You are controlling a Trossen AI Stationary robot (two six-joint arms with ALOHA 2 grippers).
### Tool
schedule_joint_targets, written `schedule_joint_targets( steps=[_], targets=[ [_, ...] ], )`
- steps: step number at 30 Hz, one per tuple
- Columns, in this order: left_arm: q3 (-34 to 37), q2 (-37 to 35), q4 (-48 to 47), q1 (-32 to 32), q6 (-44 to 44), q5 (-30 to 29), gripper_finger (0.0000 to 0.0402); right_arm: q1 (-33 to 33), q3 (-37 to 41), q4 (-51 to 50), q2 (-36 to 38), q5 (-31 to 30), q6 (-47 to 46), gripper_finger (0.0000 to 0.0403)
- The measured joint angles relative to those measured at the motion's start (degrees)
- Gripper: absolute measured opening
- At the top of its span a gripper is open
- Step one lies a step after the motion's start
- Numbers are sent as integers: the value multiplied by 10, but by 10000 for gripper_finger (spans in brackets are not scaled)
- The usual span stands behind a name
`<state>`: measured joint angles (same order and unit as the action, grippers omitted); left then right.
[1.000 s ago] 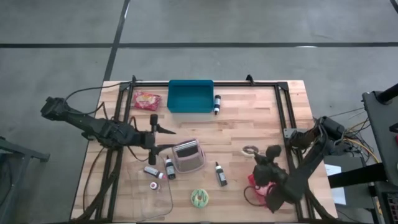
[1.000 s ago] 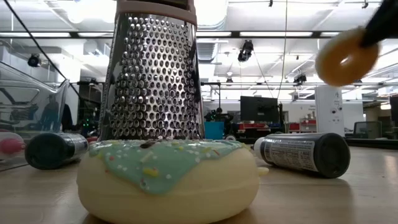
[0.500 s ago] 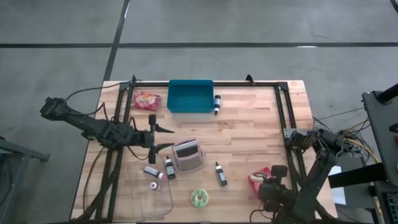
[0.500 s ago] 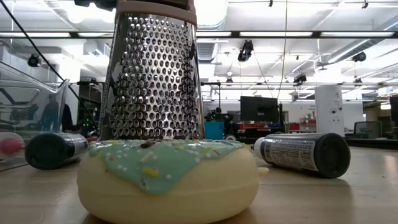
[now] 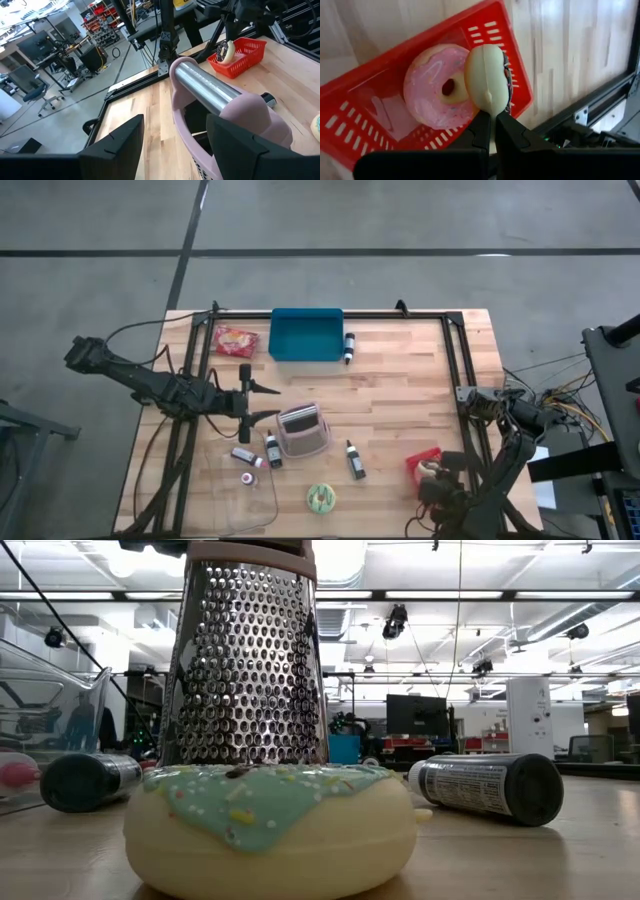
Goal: Pick & Place Food Item
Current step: Put the black donut into the red bin
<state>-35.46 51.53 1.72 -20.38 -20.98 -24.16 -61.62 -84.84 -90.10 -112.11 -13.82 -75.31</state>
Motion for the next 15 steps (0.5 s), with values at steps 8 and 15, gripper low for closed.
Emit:
schedule_joint_targets(
  steps=[8, 15],
  targets=[
    [0, 0, 0, 0, 0, 1, 218, 0, -27, 10, 9, 40, -15, 37],
    [0, 0, 0, 0, -3, 1, 218, 14, -29, 10, 10, 83, -25, 101]
  ],
)
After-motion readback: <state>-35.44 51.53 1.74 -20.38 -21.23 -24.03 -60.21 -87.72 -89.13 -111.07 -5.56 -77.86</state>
